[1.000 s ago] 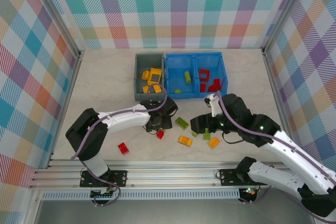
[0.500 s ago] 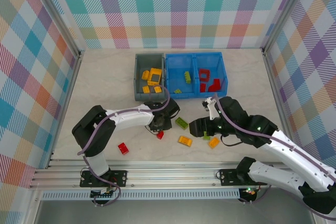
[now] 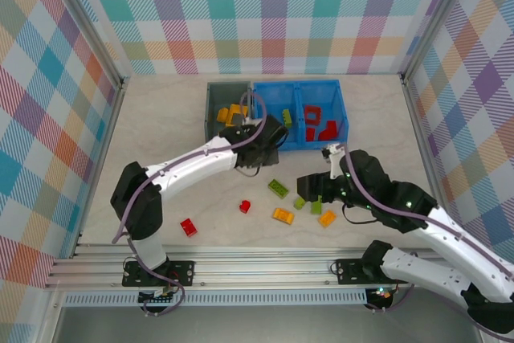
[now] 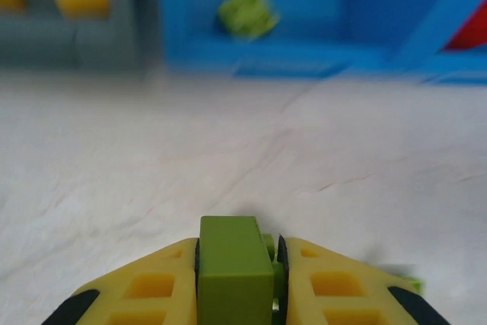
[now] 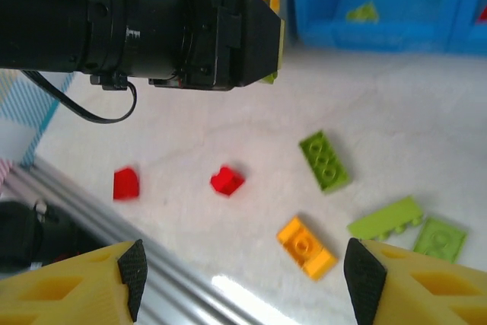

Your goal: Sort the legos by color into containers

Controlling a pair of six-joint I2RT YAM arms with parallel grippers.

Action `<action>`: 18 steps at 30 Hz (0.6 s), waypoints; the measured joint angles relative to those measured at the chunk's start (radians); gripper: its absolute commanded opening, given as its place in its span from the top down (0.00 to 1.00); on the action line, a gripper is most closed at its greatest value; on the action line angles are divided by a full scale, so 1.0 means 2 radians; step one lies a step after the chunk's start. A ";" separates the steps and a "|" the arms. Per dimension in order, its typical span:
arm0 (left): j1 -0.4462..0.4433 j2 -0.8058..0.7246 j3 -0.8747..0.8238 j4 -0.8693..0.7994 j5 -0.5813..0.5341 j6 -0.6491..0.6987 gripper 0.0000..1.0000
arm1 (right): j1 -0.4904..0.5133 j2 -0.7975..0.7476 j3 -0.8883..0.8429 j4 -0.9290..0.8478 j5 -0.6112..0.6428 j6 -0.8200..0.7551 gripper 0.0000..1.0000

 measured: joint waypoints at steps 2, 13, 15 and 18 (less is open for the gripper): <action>0.003 0.027 0.051 -0.004 -0.010 0.013 0.80 | 0.000 -0.010 0.000 0.012 0.024 0.000 0.29; 0.047 0.252 0.289 -0.071 -0.055 0.081 0.77 | 0.000 0.020 -0.002 0.063 0.063 -0.002 0.29; 0.050 0.273 0.307 -0.080 -0.059 0.086 0.75 | 0.000 0.021 -0.006 0.069 0.063 0.001 0.29; 0.055 0.292 0.320 -0.088 -0.059 0.093 0.61 | 0.000 0.021 -0.012 0.072 0.061 0.006 0.29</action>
